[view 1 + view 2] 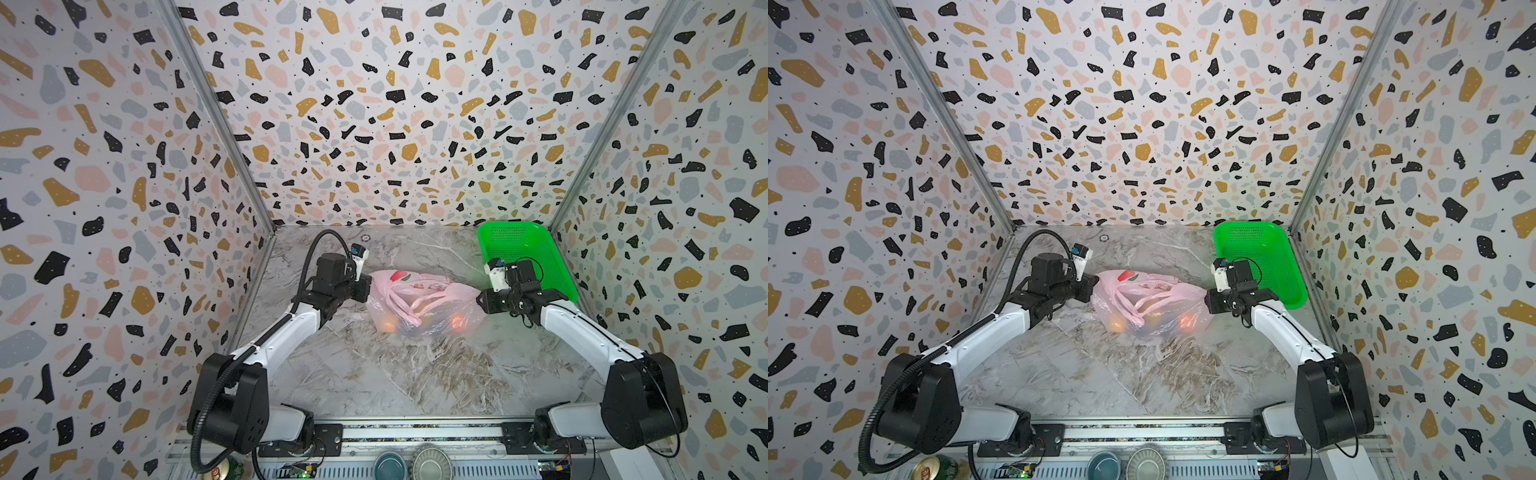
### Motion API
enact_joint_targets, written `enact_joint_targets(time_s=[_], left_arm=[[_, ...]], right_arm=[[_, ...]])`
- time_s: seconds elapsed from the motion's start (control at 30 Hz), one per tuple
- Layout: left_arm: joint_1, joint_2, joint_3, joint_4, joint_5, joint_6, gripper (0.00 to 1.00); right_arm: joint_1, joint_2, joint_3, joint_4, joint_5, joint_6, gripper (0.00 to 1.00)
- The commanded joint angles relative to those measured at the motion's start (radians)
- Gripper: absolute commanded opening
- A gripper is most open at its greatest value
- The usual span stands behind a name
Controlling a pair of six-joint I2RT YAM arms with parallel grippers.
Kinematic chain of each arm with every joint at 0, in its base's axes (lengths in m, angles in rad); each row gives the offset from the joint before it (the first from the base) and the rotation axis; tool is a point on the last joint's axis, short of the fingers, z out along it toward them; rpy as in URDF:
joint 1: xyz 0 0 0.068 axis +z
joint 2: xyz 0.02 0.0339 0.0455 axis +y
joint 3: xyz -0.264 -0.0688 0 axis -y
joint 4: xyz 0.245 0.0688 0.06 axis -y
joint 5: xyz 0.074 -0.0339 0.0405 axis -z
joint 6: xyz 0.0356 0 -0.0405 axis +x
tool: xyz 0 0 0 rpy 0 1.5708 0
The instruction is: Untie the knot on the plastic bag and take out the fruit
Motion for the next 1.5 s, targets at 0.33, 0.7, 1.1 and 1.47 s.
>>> enact_joint_targets(time_s=[0.33, 0.7, 1.1, 1.47], left_arm=[[-0.049, -0.107, 0.025, -0.024, -0.116, 0.031, 0.19], [-0.054, -0.113, -0.013, -0.007, -0.124, 0.027, 0.21], [-0.120, -0.125, 0.002, -0.033, -0.163, 0.035, 0.49], [-0.202, -0.200, 0.001, -0.055, -0.281, 0.047, 0.66]], right_arm=[[0.239, -0.096, 0.189, -0.091, 0.039, -0.200, 0.71], [0.498, -0.043, 0.061, 0.163, 0.396, -0.358, 0.80], [0.463, 0.096, 0.077, 0.417, 0.518, -0.471, 0.62], [0.315, 0.036, 0.144, 0.319, 0.388, -0.331, 0.00]])
